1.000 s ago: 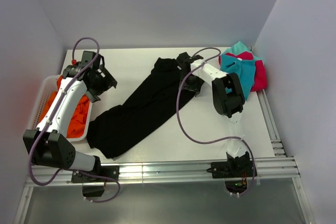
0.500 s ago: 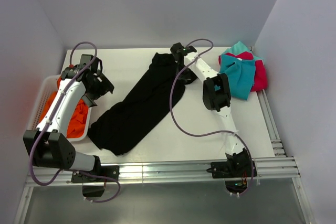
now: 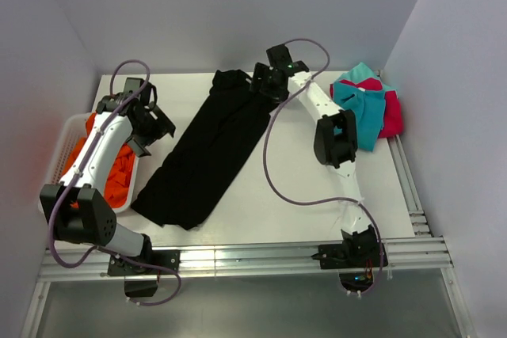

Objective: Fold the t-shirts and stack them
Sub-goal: Fold the tshirt

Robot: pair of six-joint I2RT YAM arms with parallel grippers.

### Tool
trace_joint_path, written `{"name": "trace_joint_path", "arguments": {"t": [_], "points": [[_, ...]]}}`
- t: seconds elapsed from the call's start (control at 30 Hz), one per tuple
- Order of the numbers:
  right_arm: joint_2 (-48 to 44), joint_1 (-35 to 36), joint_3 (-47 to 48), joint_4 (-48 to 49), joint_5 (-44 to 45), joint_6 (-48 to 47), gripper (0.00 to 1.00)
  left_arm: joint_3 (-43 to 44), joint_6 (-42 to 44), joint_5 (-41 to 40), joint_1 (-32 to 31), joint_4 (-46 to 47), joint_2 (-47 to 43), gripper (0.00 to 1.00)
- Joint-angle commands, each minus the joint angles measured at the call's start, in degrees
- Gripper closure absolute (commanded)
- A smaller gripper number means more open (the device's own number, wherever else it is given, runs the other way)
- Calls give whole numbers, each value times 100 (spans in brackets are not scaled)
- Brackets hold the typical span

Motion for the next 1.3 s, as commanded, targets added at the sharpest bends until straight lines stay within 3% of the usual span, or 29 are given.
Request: {"name": "trace_joint_path", "arguments": {"t": [0.0, 0.13, 0.23, 0.37, 0.5, 0.67, 0.97, 1.27], "points": [[-1570, -23, -360, 694, 228, -50, 0, 483, 61, 75, 19, 283, 107, 12], [-3317, 38, -2070, 581, 484, 2, 0, 712, 113, -48, 19, 397, 195, 12], [-3926, 275, -2889, -102, 414, 2, 0, 581, 157, -93, 19, 563, 186, 12], [-4262, 863, -3876, -720, -174, 142, 0, 265, 114, 21, 19, 792, 195, 12], [-4464, 1820, -4719, -572, -587, 266, 0, 45, 43, 127, 19, 968, 168, 12], [-4193, 2411, -4827, -343, -1124, 477, 0, -8, 52, 127, 19, 1012, 98, 12], [-3288, 3325, -3834, -826, -1011, 442, 0, -395, 52, 118, 28, 1047, -350, 12], [-2611, 3422, -3728, -1037, -606, 556, 0, -562, 149, 153, 160, 942, -649, 11]]}}
